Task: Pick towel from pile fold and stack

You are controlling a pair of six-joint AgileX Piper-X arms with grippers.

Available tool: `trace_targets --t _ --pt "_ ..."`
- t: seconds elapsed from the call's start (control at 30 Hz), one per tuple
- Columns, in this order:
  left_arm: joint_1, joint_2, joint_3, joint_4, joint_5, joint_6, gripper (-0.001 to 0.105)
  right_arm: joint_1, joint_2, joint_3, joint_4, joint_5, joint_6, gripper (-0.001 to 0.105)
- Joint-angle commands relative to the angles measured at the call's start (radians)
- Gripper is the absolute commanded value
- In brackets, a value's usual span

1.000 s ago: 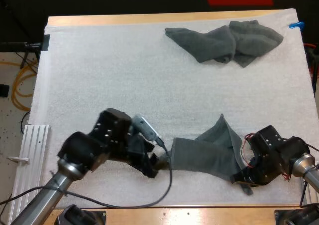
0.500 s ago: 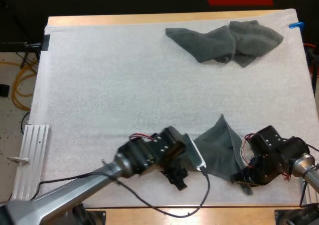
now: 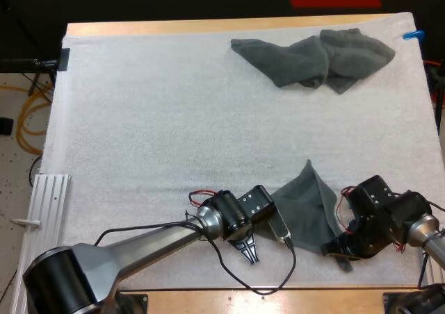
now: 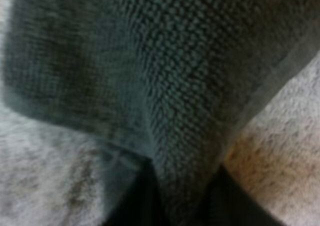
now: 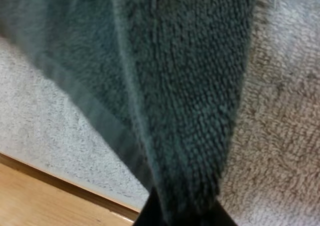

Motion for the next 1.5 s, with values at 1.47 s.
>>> trace_targets --t 1.47 --pt "0.307 -0.575 0.132 -0.015 0.323 -0.177 0.0 0.001 0.027 -0.245 -0.169 -0.2 0.27 0.001"
